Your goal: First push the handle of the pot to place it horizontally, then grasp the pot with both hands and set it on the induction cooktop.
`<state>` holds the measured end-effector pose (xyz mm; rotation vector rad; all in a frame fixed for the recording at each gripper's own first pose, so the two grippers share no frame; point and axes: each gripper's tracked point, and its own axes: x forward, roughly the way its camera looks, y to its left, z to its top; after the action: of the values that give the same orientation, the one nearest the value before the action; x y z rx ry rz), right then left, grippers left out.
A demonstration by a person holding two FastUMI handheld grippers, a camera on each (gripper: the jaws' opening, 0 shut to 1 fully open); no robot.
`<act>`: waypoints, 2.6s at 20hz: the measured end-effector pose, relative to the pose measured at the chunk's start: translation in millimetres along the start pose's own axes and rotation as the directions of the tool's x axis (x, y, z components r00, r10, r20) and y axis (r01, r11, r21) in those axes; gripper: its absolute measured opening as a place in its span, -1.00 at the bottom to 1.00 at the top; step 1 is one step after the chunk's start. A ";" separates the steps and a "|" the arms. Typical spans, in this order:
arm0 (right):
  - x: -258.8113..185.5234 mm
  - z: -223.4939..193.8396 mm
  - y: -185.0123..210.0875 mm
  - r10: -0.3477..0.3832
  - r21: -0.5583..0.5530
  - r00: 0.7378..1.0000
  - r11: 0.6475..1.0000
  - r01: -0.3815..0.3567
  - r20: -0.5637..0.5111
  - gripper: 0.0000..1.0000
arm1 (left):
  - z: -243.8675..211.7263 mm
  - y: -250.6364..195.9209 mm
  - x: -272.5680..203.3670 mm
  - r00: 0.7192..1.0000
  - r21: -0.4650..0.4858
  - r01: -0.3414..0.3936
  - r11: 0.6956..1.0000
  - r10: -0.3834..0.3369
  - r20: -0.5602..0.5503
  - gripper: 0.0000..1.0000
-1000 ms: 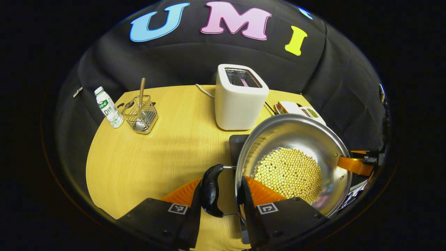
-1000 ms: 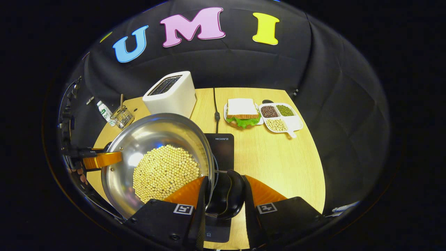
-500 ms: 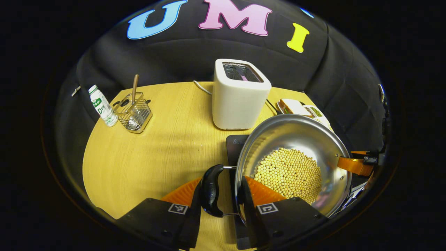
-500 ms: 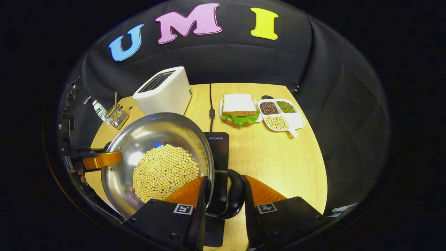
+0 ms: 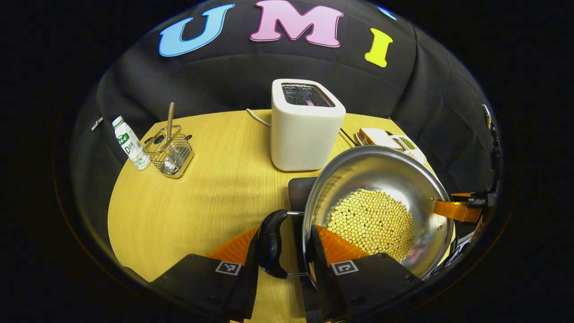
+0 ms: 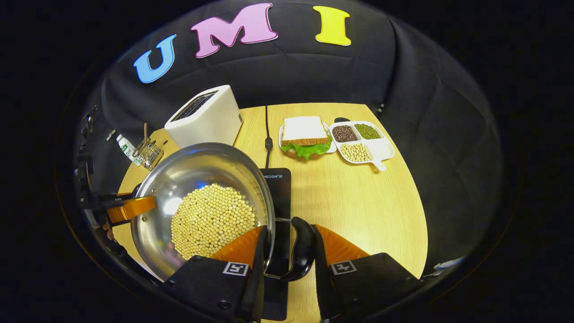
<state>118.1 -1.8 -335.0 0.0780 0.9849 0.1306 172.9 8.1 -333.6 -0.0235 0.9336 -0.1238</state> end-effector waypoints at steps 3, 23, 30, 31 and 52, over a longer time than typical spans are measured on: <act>2.5 0.6 1.1 0.006 0.006 1.000 1.000 -0.006 0.002 0.02 | -0.4 -0.7 -0.1 1.000 -0.011 0.000 1.000 0.000 0.002 0.18; -15.4 8.6 3.3 0.009 0.086 0.999 0.996 -0.012 0.039 0.99 | 18.9 -9.9 -28.9 0.996 0.020 -0.004 1.000 0.002 0.095 0.91; -87.6 56.7 14.7 -0.008 0.057 0.959 0.998 -0.008 0.282 0.98 | 46.8 -19.6 -93.5 0.970 0.026 -0.007 1.000 0.000 0.243 0.92; -101.2 65.5 14.7 -0.013 0.052 0.946 0.999 -0.005 0.323 0.98 | 51.3 -21.9 -105.3 0.963 0.024 -0.007 1.000 0.000 0.270 0.91; -322.5 121.2 53.8 -0.026 0.010 0.595 0.999 0.030 0.804 0.95 | 93.4 -29.1 -330.6 0.703 0.018 -0.015 1.000 -0.003 0.712 0.86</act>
<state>39.1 3.7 4.6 0.1038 0.0540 0.0529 50.6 14.6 -11.3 -0.0439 0.1415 -0.1057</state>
